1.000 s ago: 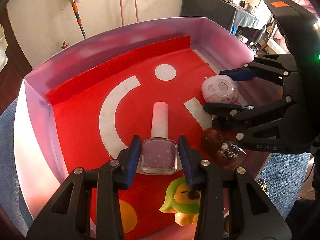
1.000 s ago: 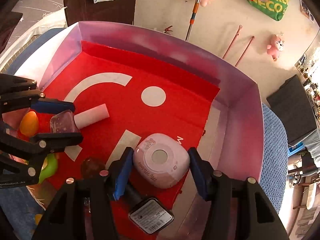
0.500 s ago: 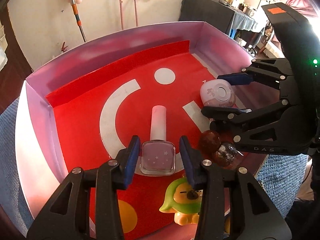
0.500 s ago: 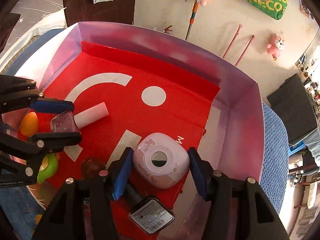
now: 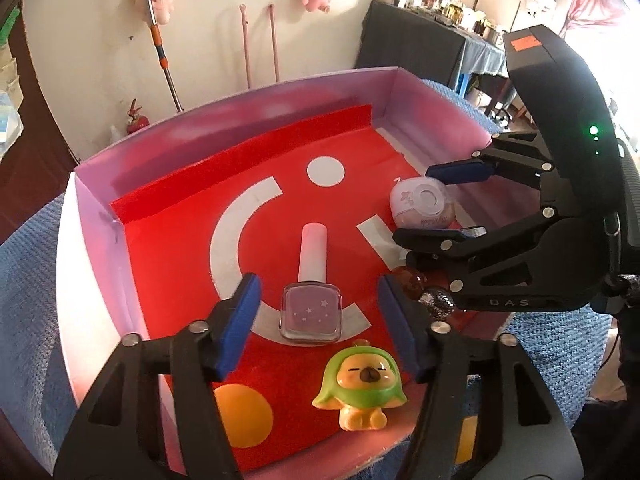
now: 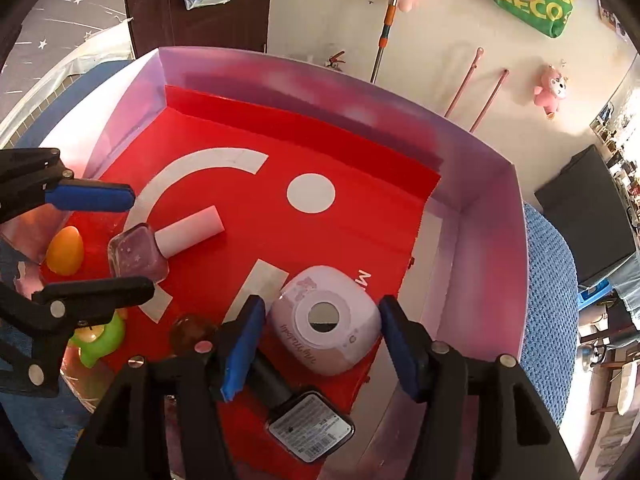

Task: Organize rigid objects
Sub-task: 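Open both tools to release the nail polish and speaker in the box, then withdraw both tools from the box toward the remaining items, then grasp the clear plastic cup with the left tool while the right tool grasps the gold studded cylinder, then carry the clear cup into the box with the left tool while the right tool carries the gold cylinder, then open both tools to release the cup and gold cylinder in the box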

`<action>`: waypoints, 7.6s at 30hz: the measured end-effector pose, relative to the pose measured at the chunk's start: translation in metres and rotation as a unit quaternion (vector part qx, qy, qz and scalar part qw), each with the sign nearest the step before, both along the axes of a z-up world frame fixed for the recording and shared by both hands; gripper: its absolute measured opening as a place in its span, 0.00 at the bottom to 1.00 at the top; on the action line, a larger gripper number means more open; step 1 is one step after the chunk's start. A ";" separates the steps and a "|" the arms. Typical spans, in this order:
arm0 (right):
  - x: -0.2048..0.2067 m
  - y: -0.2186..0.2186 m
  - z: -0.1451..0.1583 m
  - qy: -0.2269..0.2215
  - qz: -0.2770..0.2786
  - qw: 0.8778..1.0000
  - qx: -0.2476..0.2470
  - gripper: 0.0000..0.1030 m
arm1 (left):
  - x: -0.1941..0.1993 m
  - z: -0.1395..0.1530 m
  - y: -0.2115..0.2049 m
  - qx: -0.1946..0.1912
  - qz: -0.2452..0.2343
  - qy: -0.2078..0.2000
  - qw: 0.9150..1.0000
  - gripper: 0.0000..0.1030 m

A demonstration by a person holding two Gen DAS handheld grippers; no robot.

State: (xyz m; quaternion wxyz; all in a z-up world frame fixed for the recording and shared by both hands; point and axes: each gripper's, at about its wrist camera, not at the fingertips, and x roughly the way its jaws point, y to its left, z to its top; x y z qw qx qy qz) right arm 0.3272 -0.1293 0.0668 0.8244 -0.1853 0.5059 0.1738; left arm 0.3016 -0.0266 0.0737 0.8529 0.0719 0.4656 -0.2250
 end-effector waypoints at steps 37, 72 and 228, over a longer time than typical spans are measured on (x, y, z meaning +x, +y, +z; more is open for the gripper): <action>-0.202 -0.062 0.121 -0.245 -0.076 0.955 0.150 1.00 | -0.188 0.089 0.032 -0.073 0.132 -0.260 0.954 0.94; -0.241 -0.057 0.010 -0.159 -0.121 0.964 0.175 1.00 | -0.186 -0.025 0.035 -0.069 0.171 -0.095 0.978 0.95; -0.067 -0.004 0.070 -0.049 0.015 0.990 0.131 0.66 | -0.054 0.058 0.056 -0.066 0.090 -0.050 0.992 0.72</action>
